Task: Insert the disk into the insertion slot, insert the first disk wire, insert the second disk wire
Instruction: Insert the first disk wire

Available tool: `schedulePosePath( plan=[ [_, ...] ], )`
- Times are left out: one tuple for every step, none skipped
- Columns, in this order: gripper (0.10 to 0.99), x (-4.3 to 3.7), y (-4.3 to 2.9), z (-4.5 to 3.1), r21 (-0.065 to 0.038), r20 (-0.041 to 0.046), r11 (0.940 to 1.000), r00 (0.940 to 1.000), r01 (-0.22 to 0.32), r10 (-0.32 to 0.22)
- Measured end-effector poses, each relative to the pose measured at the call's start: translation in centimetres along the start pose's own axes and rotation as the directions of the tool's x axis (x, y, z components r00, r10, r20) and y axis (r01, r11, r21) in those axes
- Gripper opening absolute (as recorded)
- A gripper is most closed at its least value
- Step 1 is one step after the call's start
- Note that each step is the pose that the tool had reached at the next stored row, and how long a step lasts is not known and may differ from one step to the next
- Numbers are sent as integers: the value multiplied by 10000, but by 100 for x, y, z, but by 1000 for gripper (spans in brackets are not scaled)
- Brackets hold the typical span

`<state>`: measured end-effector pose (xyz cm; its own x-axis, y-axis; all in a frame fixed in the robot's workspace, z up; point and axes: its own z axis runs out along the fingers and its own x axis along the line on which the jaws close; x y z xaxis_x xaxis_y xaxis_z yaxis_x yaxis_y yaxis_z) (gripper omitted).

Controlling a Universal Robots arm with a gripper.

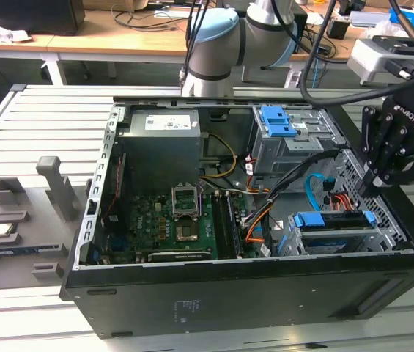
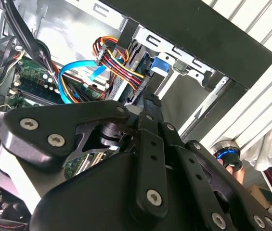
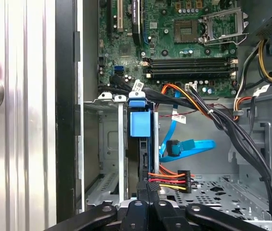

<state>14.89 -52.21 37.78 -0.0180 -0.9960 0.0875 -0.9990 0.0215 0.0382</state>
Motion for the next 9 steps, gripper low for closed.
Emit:
schedulePosePath(
  plan=[
    [106,0,0,-2,0,2,10000,10000,0,0],
    [106,0,0,-2,0,2,10000,10000,0,0],
    [106,-1,0,-3,0,1,10000,10000,0,0],
    [106,0,0,-4,0,0,10000,10000,-1,1],
    [106,0,0,-5,0,-1,10000,10000,0,0],
    [106,0,0,-5,0,-1,10000,10000,-1,1],
    [106,0,0,-6,0,-1,10000,10000,0,0],
    [106,0,0,-6,0,-1,10000,10000,0,0],
    [106,0,0,-6,0,-1,10000,10000,0,0]
  ],
)
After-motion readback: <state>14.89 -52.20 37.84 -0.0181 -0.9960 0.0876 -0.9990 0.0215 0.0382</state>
